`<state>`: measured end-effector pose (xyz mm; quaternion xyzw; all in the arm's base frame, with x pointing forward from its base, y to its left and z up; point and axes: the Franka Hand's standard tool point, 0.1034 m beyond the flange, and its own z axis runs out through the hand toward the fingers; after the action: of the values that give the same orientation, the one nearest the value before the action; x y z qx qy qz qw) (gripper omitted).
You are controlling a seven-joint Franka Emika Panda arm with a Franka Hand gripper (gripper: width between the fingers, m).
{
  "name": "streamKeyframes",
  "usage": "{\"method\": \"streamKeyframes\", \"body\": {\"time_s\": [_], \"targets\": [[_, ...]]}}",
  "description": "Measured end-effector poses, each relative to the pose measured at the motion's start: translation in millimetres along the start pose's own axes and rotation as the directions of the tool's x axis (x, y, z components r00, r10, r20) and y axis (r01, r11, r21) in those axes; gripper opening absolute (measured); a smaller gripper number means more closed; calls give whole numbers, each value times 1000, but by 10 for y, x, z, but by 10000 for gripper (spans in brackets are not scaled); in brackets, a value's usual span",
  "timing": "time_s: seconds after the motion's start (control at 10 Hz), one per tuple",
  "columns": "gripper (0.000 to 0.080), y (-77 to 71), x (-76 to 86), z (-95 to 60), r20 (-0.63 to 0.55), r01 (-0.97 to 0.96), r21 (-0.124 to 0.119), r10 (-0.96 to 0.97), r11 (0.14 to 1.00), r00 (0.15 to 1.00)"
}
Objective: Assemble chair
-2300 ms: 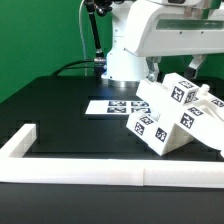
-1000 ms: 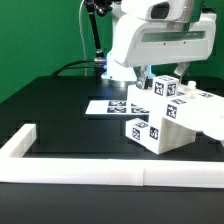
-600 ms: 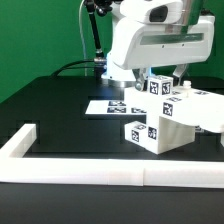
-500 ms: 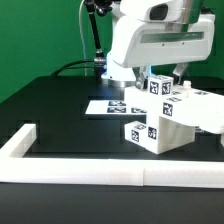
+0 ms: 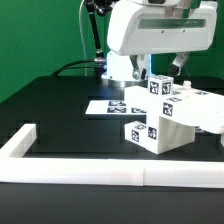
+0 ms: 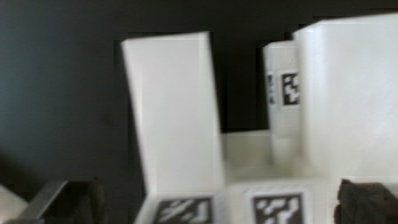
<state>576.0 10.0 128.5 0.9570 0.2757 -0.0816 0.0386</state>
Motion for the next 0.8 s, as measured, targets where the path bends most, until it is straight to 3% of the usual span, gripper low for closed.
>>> {"method": "streamKeyframes", "body": {"time_s": [0.3, 0.4, 0.5, 0.8], "targets": [[649, -23, -6, 22, 3, 3, 2, -3, 1000, 1000], [649, -11, -9, 20, -4, 15, 14, -15, 1000, 1000], [649, 43, -20, 14, -29, 13, 50, -11, 999, 1000], [649, -11, 68, 34, -53, -4, 66, 8, 998, 999]]}}
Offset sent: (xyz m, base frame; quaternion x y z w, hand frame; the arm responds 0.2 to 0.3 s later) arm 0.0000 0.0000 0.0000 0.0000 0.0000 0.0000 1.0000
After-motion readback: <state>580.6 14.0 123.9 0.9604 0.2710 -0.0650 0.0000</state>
